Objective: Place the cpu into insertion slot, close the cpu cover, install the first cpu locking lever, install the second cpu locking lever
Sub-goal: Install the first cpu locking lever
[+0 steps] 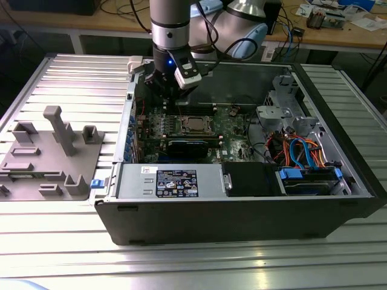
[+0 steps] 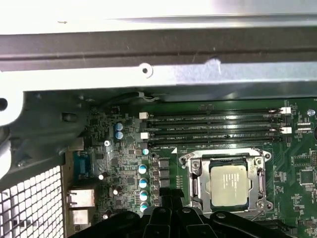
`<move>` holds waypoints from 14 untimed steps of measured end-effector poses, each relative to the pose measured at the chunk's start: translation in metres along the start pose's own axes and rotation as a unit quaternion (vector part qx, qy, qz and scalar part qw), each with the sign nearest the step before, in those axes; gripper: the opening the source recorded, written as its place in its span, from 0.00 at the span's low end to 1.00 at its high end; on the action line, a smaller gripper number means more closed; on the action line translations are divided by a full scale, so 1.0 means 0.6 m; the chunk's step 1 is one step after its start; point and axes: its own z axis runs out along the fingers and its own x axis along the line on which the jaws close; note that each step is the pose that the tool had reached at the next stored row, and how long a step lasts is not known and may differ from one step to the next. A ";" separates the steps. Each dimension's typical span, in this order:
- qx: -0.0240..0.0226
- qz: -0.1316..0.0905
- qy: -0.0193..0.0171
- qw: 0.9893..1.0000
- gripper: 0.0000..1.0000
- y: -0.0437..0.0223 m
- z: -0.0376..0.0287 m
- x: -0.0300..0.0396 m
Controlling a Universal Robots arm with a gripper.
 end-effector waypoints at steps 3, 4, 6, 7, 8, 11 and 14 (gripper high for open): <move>0.000 0.000 0.000 1.000 0.11 0.006 -0.005 0.001; 0.000 0.000 -0.001 1.000 0.11 0.008 -0.006 0.001; 0.000 0.000 -0.001 1.000 0.11 0.016 -0.010 0.003; 0.000 0.000 -0.001 1.000 0.11 0.017 -0.010 0.004; 0.000 0.000 -0.002 1.000 0.11 0.019 -0.011 0.004; 0.000 -0.001 -0.002 1.000 0.11 0.024 -0.011 0.004; 0.000 -0.002 -0.002 1.000 0.11 0.032 -0.011 0.005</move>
